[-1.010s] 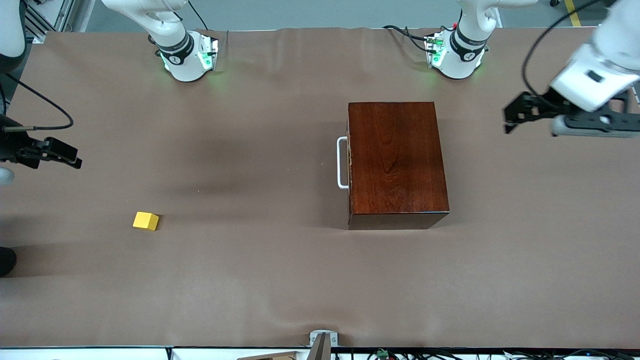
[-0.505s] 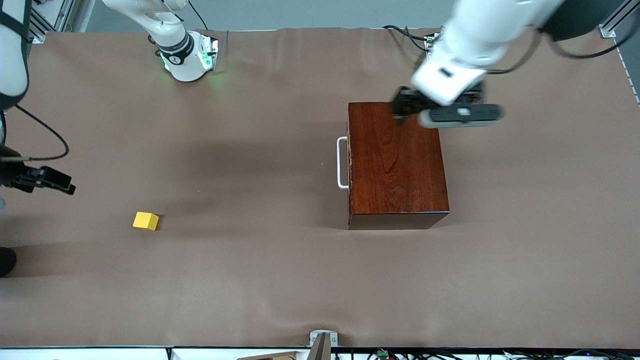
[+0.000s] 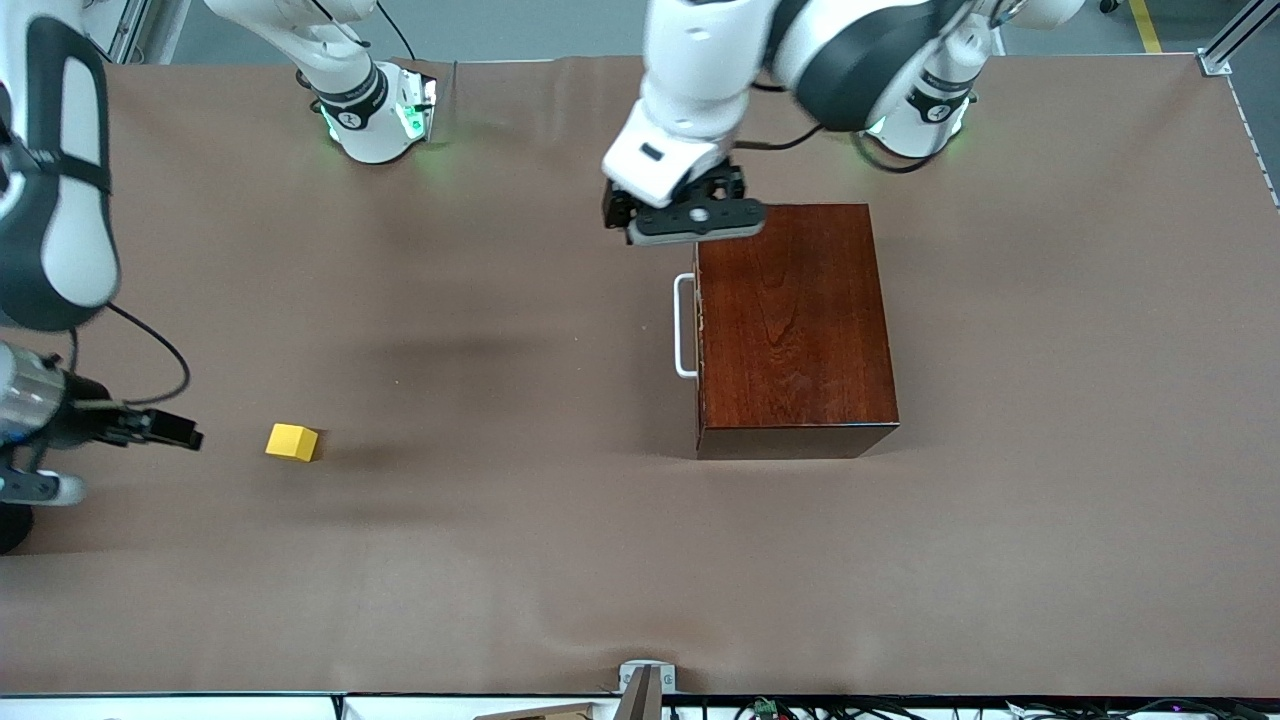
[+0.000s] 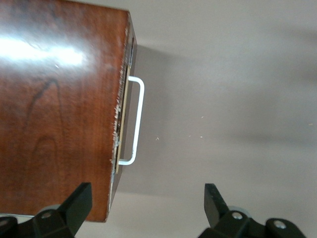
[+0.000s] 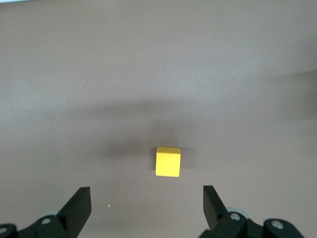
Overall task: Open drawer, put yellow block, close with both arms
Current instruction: 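Reach the left gripper to the drawer handle while the right gripper reaches the cube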
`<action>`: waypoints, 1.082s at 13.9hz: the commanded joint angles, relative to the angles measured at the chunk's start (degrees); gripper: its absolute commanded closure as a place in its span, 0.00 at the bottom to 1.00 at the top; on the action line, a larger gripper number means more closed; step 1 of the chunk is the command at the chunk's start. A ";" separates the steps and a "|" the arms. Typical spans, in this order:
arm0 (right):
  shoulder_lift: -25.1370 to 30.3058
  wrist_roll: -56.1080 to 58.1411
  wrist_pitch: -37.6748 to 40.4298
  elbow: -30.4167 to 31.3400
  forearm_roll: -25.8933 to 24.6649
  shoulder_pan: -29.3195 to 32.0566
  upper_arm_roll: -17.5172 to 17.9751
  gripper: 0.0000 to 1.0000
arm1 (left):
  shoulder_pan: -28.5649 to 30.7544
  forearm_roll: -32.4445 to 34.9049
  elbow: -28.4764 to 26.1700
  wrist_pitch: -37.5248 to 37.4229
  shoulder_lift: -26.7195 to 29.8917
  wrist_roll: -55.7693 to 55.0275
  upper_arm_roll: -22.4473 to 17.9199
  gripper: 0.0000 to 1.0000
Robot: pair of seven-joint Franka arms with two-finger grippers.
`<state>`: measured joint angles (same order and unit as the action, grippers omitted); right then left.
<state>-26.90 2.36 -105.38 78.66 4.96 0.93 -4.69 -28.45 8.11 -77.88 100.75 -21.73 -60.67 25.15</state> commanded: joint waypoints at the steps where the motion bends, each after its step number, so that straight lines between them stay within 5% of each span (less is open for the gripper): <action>1: -3.59 -0.43 0.27 -2.46 0.75 -0.05 0.47 0.00 | -4.23 4.54 2.73 -0.03 -4.89 -4.35 -1.06 0.00; 15: -10.10 0.10 -0.69 3.08 -0.47 -0.75 0.38 0.00 | -5.04 13.77 3.18 3.21 -16.41 0.20 -1.15 0.00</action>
<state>-37.65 2.44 -105.37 80.76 5.28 0.48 -4.32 -33.24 20.57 -76.46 102.85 -36.68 -62.24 24.32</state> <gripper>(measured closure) 0.000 0.000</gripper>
